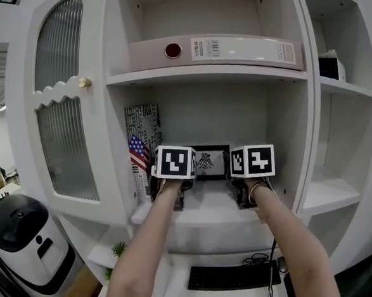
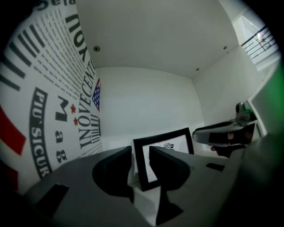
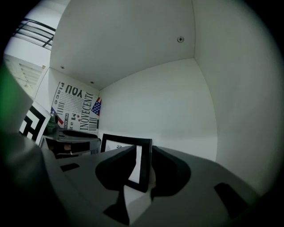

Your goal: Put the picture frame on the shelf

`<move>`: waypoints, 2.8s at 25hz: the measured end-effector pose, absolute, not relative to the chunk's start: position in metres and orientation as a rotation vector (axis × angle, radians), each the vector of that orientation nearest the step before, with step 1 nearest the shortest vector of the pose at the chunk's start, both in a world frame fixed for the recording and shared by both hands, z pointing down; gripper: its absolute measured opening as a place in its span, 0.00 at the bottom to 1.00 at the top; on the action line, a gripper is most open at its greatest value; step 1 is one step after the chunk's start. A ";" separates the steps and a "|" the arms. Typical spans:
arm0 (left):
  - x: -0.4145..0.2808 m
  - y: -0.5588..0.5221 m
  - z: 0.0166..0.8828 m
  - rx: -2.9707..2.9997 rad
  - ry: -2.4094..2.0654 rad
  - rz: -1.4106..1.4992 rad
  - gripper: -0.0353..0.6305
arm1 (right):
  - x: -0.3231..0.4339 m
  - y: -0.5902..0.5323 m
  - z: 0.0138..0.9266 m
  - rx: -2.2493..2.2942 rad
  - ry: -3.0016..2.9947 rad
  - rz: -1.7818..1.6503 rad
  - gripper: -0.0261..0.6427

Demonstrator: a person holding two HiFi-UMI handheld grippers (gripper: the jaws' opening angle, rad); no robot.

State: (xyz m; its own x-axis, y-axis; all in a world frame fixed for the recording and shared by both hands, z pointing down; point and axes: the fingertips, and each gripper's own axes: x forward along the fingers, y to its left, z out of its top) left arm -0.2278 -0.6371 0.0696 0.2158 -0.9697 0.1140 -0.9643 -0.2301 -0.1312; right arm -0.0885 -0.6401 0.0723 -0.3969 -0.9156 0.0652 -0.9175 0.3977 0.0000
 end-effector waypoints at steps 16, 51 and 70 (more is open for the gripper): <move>-0.221 -0.545 0.032 -2.412 1.773 -0.024 0.20 | -0.104 -0.544 0.039 1.582 -2.710 -0.206 0.18; -0.252 -0.389 0.198 -2.459 1.707 -0.010 0.10 | -0.088 -0.369 0.173 1.544 -2.915 -0.080 0.07; -0.263 -0.379 0.237 -2.505 1.773 0.021 0.10 | -0.074 -0.358 0.231 1.604 -2.846 0.034 0.04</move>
